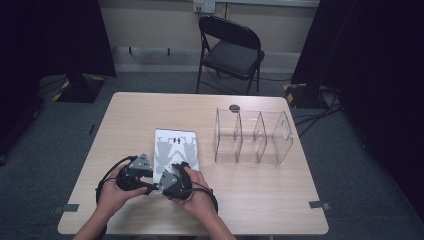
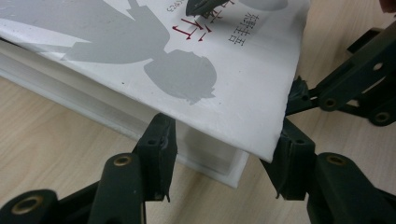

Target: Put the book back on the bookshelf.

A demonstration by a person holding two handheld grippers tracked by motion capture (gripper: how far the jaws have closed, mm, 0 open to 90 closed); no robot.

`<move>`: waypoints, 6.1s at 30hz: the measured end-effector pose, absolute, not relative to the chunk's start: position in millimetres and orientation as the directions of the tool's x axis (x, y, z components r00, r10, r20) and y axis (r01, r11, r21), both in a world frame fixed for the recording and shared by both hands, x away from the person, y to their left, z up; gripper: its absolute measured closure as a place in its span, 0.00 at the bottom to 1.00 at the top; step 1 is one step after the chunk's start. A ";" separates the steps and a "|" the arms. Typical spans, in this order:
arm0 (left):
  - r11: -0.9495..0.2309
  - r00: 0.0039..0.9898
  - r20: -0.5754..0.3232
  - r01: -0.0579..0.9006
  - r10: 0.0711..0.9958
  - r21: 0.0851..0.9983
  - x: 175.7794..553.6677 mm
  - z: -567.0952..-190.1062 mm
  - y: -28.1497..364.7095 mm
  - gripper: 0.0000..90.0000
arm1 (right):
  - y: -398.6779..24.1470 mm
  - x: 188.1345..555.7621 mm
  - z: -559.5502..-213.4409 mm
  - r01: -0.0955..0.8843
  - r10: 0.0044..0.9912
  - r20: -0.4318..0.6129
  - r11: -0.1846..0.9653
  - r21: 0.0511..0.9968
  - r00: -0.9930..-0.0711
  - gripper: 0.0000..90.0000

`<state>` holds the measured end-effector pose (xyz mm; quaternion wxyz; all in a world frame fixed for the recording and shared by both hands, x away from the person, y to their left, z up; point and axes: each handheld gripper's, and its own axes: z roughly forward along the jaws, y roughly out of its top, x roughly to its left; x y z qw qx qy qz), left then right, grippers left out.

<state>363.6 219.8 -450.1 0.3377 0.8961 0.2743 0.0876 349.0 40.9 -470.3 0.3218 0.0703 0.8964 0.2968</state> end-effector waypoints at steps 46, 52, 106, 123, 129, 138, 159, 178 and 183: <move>-0.682 0.818 0.070 0.424 0.570 0.596 368.8 -482.3 247.7 0.22 | 2.3 363.6 -397.1 0.093 0.478 -0.437 0.749 0.656 -0.762 0.70; -0.715 0.838 0.086 0.400 0.539 0.574 373.7 -479.7 233.5 0.22 | 5.9 365.1 -388.1 0.119 0.478 -0.418 0.756 0.644 -0.772 0.70; -0.643 0.772 0.234 0.276 0.591 0.714 368.5 -465.3 209.3 0.24 | 19.9 380.0 -346.9 0.195 0.467 -0.359 0.787 0.585 -0.808 0.73; -0.689 0.806 0.299 0.176 0.511 0.703 363.7 -440.5 200.2 0.34 | 25.0 380.7 -337.3 0.170 0.420 -0.369 0.818 0.549 -0.829 0.72; -0.739 0.810 0.359 0.131 0.465 0.661 362.5 -434.9 196.5 0.39 | 26.1 381.8 -337.3 0.156 0.407 -0.376 0.823 0.546 -0.833 0.72; -0.787 0.795 0.430 0.095 0.429 0.610 358.2 -428.0 195.3 0.50 | 30.9 380.3 -338.6 0.145 0.390 -0.381 0.833 0.534 -0.838 0.71; -0.770 0.819 0.376 0.120 0.433 0.626 360.1 -404.8 209.3 0.66 | -12.0 369.3 -325.8 0.162 0.439 -0.242 0.702 0.694 -0.865 0.36; -0.804 0.859 0.313 0.172 0.405 0.569 366.8 -377.4 213.1 0.70 | -97.8 346.4 -432.1 0.350 0.551 -0.107 0.657 0.668 -0.828 0.21; -0.838 0.872 0.318 0.169 0.373 0.518 368.5 -368.0 215.7 0.72 | -105.8 343.8 -466.8 0.410 0.586 -0.064 0.636 0.653 -0.807 0.19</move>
